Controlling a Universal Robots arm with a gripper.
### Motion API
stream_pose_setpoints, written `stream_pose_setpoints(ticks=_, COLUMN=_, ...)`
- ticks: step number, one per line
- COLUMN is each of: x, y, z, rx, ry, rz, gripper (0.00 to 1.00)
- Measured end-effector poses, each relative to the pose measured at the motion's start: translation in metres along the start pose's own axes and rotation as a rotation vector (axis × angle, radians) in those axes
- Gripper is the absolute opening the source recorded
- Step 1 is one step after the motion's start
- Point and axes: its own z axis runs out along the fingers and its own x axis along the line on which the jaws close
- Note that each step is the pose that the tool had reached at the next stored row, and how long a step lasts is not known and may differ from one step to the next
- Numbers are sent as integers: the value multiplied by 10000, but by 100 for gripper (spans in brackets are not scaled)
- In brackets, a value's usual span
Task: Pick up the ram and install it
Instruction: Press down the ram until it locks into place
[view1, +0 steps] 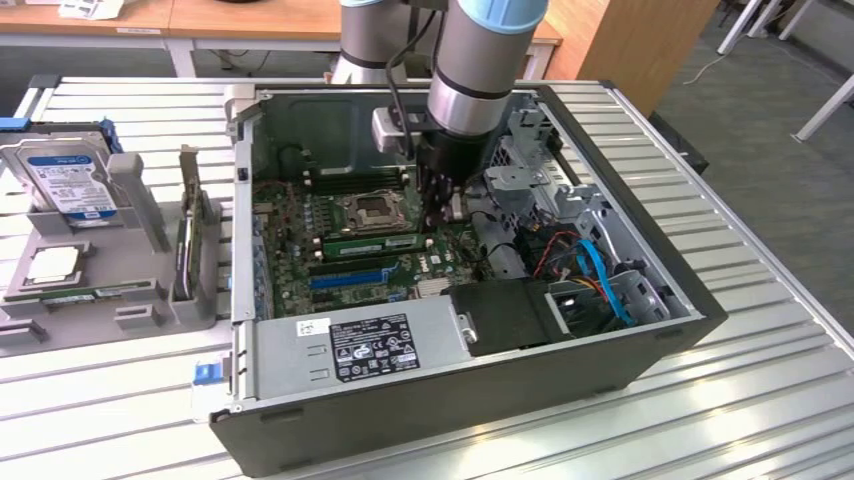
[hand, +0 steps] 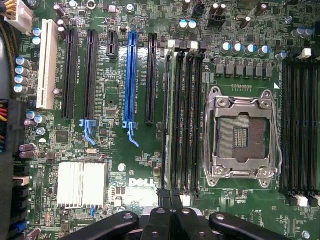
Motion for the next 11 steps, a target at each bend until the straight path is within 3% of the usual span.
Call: stream_pose_setpoints(ticks=11, x=-26, y=1, z=7, rx=0, ry=-1, rz=-2, gripper=10)
